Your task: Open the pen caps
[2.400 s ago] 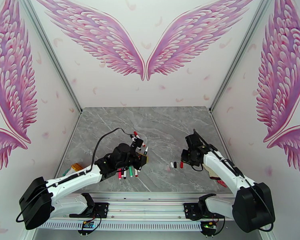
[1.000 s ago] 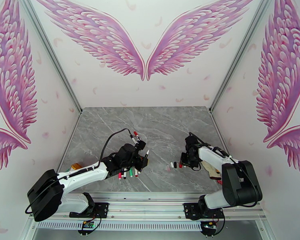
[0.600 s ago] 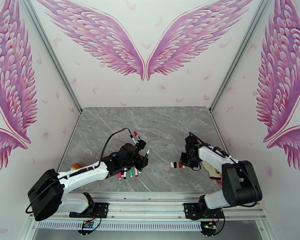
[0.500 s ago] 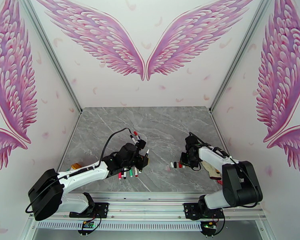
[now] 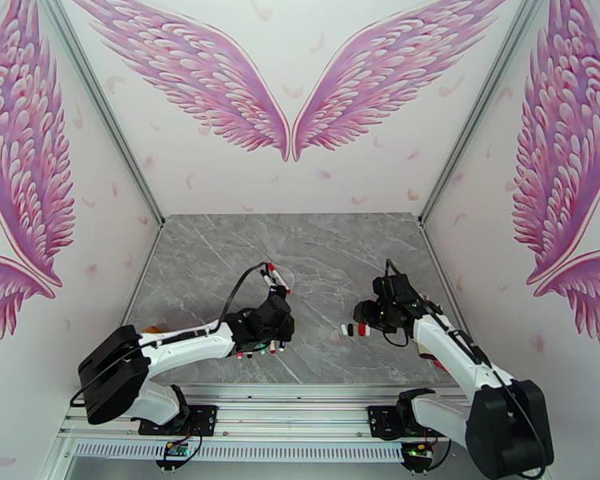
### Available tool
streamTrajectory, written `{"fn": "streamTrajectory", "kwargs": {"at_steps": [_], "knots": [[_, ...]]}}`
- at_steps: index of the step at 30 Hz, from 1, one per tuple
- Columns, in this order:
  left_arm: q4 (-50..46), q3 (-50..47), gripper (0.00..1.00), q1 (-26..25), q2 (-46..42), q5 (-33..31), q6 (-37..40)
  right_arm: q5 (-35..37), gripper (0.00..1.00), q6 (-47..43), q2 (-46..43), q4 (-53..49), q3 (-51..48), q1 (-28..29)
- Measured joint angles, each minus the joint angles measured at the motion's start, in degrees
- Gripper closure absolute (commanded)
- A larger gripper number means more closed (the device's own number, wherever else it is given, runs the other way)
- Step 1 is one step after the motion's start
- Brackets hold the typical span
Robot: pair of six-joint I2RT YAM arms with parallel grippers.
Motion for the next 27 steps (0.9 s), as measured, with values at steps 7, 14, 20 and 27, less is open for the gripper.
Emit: {"fn": "streamTrajectory", "kwargs": {"at_steps": [7,14,20,27], "knots": [[-3.9,4.0,0.89,-0.2,6.7,-4.6,-5.6,-13.3,0.17,1.1,-3.2,7.2,-3.6,1.4],[-7.3,6.5,0.89,-0.3,10.7,-6.7,-8.4,-18.9,0.01,2.0,-4.7,9.5,-5.8,2.9],[-10.3,9.0,0.87,-0.3,14.1,-7.6,-8.6,-20.6,0.01,2.4,-5.5,10.9,-5.8,3.0],[-12.8,10.4,0.79,-0.3,15.5,-8.5,-8.4,-20.8,0.01,2.9,-5.5,11.2,-5.8,3.0]]}}
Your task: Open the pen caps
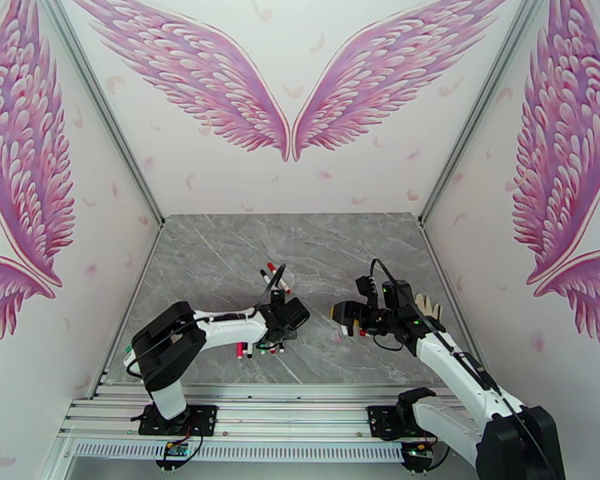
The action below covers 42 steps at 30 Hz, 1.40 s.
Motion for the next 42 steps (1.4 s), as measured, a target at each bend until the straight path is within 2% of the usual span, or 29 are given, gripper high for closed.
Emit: {"fn": "streamTrajectory", "kwargs": {"at_steps": [3,5,15,27,32,42], "knots": [[-1.1,0.4,0.7,0.0,0.1,-0.3,0.4,0.1,0.01,0.1,0.0,0.0,0.0,0.2],[-1.5,0.6,0.67,0.0,0.1,-0.4,0.4,0.3,0.01,0.1,0.0,0.0,0.0,0.2],[-4.2,2.0,0.65,1.6,-1.0,-0.9,1.5,0.6,0.01,0.1,0.0,0.0,0.0,0.3],[-3.3,5.1,0.59,14.0,-4.3,3.9,4.7,0.5,0.01,0.1,0.1,0.0,0.0,0.6],[-1.6,8.9,0.58,17.2,-1.5,6.1,5.0,0.6,0.01,0.1,0.1,-0.1,0.0,0.6],[-0.4,17.2,0.59,19.6,8.5,8.7,5.0,1.1,0.01,-1.0,0.2,-1.9,0.3,0.7]]}}
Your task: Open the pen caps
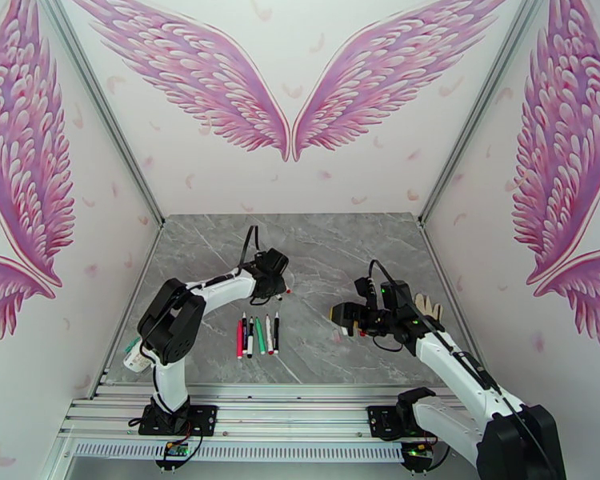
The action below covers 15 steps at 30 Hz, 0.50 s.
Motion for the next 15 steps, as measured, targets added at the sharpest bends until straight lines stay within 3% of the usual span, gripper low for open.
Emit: {"fn": "streamTrajectory", "kwargs": {"at_steps": [7,15], "knots": [[-0.7,2.9,0.59,1.2,3.5,-0.1,0.0,1.3,0.01,-0.2,0.1,-1.0,0.6,0.0],[-2.8,5.2,0.68,1.4,6.2,-1.5,0.7,2.4,0.01,-0.2,0.3,-1.0,0.7,0.0]]}}
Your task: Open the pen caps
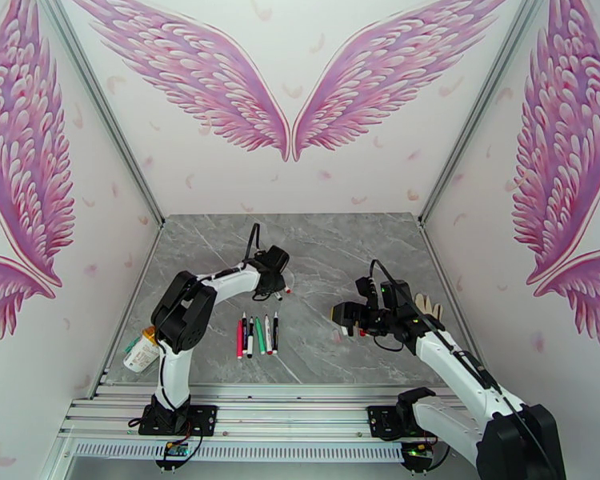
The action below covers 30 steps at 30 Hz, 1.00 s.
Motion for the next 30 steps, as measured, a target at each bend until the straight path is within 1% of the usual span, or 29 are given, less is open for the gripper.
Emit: {"fn": "streamTrajectory", "kwargs": {"at_steps": [6,10,13,26,30], "knots": [[-1.8,1.5,0.71,0.3,1.6,-1.5,1.1,0.7,0.01,0.0,0.4,-0.9,0.0,0.0],[-3.0,2.1,0.76,0.8,2.0,-2.7,2.2,0.7,0.01,0.0,0.4,-1.0,0.0,0.0],[-4.2,2.4,0.77,1.3,2.0,-3.5,3.3,0.7,0.01,0.0,0.4,-1.1,0.0,0.0],[-8.3,4.3,0.75,4.2,2.9,-4.3,10.0,0.7,0.01,0.0,0.4,-1.4,0.0,0.0],[-8.9,4.6,0.72,5.0,3.2,-4.1,11.4,0.7,0.01,0.0,0.4,-1.5,0.0,0.0]]}}
